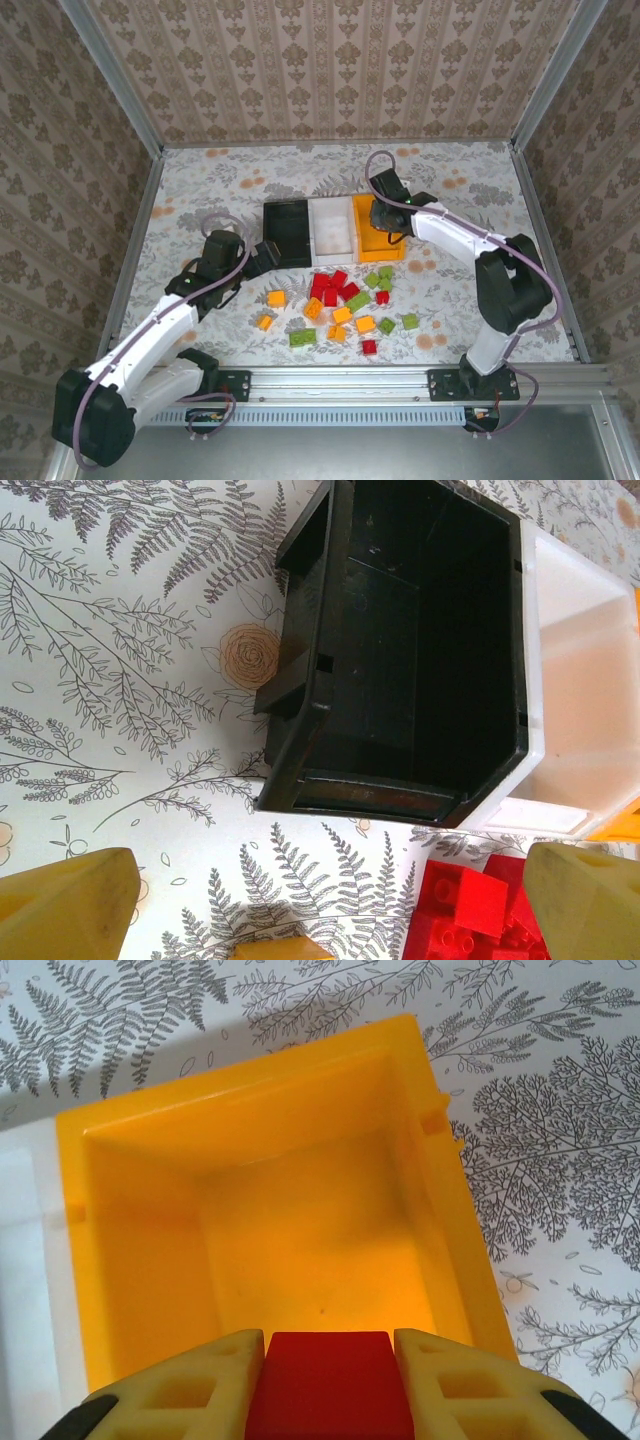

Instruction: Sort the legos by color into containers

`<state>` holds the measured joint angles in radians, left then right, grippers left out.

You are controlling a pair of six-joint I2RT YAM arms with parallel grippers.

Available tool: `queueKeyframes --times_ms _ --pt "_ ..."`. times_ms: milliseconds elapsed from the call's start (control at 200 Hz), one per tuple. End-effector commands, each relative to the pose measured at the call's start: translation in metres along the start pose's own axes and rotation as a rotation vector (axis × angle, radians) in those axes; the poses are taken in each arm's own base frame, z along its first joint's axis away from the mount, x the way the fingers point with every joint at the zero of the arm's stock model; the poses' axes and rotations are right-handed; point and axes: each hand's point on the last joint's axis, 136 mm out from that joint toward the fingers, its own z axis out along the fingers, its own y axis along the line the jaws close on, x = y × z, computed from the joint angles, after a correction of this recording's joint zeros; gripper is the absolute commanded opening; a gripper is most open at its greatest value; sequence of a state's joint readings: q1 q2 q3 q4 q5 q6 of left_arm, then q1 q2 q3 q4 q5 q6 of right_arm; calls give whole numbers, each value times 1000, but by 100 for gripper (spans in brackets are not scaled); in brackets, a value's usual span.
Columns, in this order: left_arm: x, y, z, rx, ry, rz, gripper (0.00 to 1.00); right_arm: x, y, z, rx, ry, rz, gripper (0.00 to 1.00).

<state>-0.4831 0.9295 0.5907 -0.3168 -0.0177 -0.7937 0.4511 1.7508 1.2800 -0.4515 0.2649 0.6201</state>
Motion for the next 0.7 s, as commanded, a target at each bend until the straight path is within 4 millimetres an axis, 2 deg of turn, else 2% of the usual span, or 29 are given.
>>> queueKeyframes --times_ms 0,130,300,435,520,600,620,650,695 --pt "-2 -4 -10 19 2 -3 100 -16 2 0 18 -34 -2 27" --pt "-4 -5 -15 35 -15 15 100 -22 8 -9 -17 -49 12 48" --pt "-8 -10 -20 53 -25 38 100 -33 13 -36 -74 -86 23 64" --pt "-12 -18 -24 77 -22 61 100 -32 17 -66 -139 -121 36 69" --pt "-13 -24 -27 91 -11 77 100 -24 17 -87 -174 -138 32 70" --pt "-11 -30 -29 102 6 101 100 -11 17 -106 -205 -146 13 71" --pt "-10 -30 -30 103 11 108 100 -4 16 -105 -206 -133 3 71" --pt "-7 -32 -30 106 19 119 100 -1 15 -118 -234 -147 -2 71" --pt "-2 -35 -30 113 34 138 99 11 13 -123 -244 -136 -20 71"
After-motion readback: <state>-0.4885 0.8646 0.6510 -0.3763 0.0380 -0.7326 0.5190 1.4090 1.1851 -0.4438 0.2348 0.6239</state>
